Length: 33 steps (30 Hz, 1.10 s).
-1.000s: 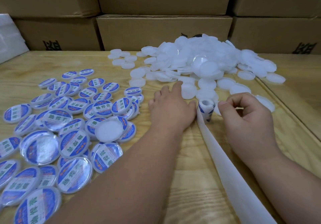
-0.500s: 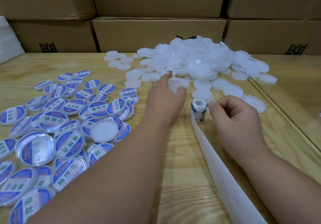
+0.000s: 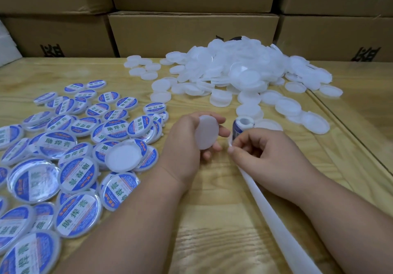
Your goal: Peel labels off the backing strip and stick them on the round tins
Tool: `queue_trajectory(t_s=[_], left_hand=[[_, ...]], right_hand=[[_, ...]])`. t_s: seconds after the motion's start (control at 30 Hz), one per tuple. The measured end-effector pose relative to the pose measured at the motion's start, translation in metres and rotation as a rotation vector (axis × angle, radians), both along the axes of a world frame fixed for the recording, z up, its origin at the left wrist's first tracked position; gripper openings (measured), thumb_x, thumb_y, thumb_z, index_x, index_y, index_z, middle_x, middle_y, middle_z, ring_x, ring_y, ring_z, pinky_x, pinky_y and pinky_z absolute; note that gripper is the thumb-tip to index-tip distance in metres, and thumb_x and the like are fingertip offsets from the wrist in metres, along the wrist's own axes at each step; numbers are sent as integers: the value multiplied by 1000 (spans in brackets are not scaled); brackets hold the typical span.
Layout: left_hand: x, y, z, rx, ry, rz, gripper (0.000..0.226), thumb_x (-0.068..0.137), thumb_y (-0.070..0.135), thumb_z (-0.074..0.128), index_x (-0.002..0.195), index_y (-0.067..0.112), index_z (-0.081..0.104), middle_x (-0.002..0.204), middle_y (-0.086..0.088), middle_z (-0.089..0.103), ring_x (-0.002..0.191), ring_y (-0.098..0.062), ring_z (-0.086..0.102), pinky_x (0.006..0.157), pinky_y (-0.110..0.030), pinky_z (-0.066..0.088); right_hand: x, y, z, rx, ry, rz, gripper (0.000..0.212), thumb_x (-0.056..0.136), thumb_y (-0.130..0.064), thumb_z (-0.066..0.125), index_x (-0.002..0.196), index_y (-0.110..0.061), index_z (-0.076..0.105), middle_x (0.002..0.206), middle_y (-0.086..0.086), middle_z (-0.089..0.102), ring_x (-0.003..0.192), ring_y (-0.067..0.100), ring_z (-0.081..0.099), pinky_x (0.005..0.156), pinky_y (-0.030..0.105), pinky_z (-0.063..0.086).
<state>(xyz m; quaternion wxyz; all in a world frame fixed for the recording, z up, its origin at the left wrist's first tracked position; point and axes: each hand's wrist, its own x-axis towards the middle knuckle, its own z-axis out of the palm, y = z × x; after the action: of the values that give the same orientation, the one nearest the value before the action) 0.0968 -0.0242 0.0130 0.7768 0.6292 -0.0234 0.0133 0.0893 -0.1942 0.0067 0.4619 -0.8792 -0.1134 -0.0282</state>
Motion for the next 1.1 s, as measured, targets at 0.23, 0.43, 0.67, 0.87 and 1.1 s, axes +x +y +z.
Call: queue_trajectory(t_s=[0.23,0.43,0.67,0.87,1.1], left_hand=[[-1,-6,-3,185,-55,144,1,80,40,67,80,39,67,93,3,77,79,-17,70,66,-38,59],[-5,-10,-1,411,-55,52,31,78,18,54,91,45,61,105,21,72,86,-2,68,62,-18,53],[-8,-14,4,390,-47,12,31,81,11,50,90,39,58,91,24,74,53,0,56,47,-15,41],[-6,-15,1,409,-84,17,31,86,2,51,94,30,60,84,20,72,57,-10,60,47,-15,44],[-3,-14,-3,395,-86,64,31,89,11,57,92,41,58,93,21,72,56,-1,55,46,-16,43]], right_hand=[[2,-7,1,145,75,64,14,83,-18,63,69,-22,64,56,-12,54,50,7,46,47,19,38],[5,-3,-1,193,49,-88,20,90,-19,60,78,-27,74,61,-6,69,55,10,59,54,22,47],[6,-3,1,209,-55,-190,20,93,-37,65,77,-30,75,53,-11,60,47,1,50,48,12,39],[8,-2,3,189,34,-102,10,81,-33,77,84,-25,72,63,-13,61,56,4,52,55,15,43],[8,-10,3,150,109,45,31,75,-22,56,100,-31,70,64,-5,57,59,10,49,61,30,41]])
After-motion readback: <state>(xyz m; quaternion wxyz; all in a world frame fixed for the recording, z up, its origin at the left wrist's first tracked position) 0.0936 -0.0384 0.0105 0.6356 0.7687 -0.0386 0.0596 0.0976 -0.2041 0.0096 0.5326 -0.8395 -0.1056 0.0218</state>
